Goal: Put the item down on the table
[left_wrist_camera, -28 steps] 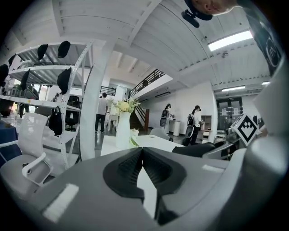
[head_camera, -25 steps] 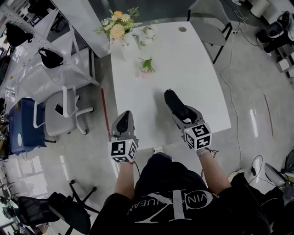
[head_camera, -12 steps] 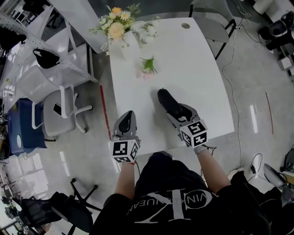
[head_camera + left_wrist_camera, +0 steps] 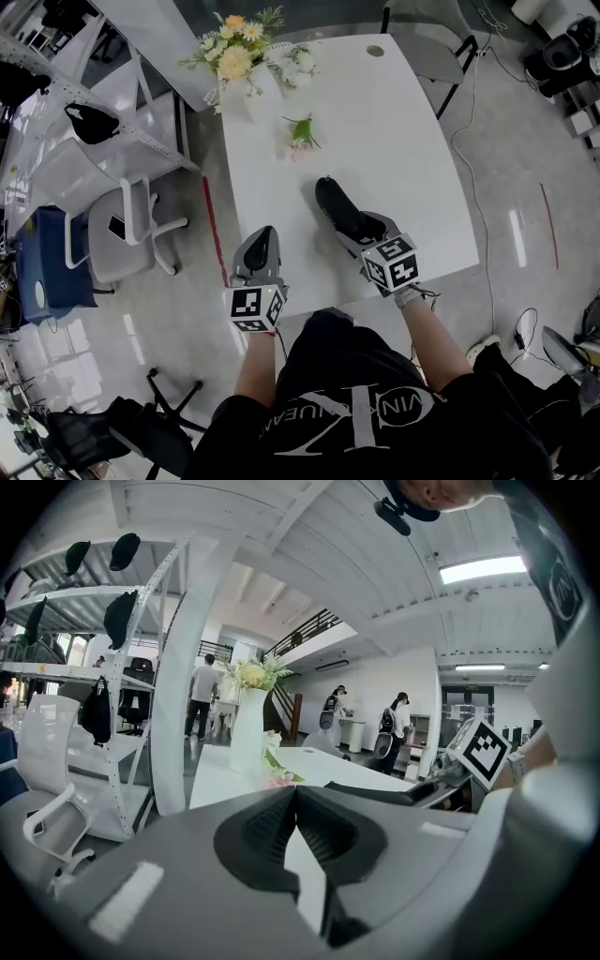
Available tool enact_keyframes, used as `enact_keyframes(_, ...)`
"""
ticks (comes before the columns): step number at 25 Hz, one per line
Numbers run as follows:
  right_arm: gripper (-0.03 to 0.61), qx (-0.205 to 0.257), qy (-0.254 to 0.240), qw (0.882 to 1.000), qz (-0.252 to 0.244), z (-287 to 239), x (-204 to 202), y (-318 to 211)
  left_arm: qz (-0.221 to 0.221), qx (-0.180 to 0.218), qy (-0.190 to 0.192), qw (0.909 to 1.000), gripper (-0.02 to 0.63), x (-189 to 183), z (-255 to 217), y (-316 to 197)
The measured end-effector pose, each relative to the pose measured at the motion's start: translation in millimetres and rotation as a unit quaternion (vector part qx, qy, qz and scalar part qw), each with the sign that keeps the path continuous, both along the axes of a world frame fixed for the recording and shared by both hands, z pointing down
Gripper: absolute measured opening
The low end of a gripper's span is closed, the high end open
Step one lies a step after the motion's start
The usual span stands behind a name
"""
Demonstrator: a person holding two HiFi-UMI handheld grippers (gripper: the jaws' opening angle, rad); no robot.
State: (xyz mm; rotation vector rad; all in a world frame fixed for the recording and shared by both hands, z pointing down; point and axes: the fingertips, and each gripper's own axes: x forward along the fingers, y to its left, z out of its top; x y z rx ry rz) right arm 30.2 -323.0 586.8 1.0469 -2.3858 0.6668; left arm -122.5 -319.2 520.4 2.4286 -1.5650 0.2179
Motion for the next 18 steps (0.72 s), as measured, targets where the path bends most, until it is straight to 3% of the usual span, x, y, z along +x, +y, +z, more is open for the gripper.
enact_keyframes(5, 0.267, -0.032, -0.01, 0.999, 0.001, 8.0, -0.9, 4.3, 0.011, 0.004, 0.0, 0.9999, 0.009, 5.0, -3.6, -1.2)
enact_keyframes(18, 0.267, -0.026, -0.006, 0.999, 0.042, -1.0, 25.2, 3.4, 0.029, 0.012, 0.009, 0.9995, 0.009, 16.5, -12.1, -3.7)
